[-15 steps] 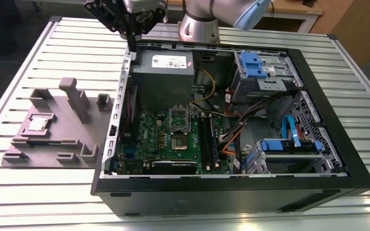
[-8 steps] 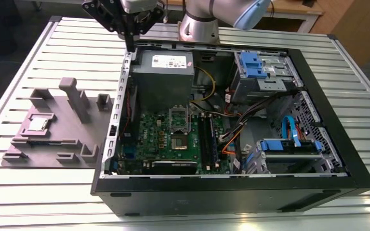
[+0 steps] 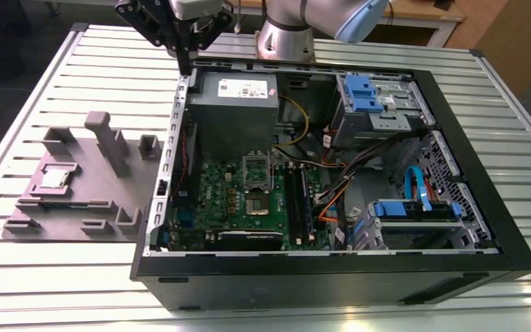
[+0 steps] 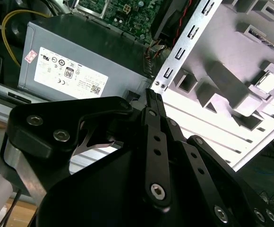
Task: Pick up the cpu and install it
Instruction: 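Reach for the cpu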
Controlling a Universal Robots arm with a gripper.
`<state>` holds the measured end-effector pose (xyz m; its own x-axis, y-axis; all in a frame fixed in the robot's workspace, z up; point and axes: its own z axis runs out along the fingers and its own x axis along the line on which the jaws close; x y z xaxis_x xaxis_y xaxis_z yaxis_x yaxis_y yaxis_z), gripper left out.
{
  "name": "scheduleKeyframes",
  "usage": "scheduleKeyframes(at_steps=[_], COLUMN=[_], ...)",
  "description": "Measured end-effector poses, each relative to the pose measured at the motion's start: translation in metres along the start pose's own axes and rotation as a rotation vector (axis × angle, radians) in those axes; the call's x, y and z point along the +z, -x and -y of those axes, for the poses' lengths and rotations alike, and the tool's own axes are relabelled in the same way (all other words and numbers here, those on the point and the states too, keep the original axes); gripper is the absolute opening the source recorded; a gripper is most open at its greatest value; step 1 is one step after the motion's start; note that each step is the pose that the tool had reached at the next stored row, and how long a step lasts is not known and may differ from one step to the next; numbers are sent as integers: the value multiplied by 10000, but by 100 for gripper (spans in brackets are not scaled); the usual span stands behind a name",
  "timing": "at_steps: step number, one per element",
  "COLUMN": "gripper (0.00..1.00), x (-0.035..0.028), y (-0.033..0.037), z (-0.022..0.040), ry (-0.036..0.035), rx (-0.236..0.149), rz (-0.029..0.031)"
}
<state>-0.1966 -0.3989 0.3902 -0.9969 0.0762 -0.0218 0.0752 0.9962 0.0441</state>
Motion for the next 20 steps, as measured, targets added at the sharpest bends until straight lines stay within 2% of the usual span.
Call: scheduleKeyframes(at_steps=[20], gripper=[10], x=[23], y=[-61], z=[5], ry=[-2], rx=[3], rz=[-53])
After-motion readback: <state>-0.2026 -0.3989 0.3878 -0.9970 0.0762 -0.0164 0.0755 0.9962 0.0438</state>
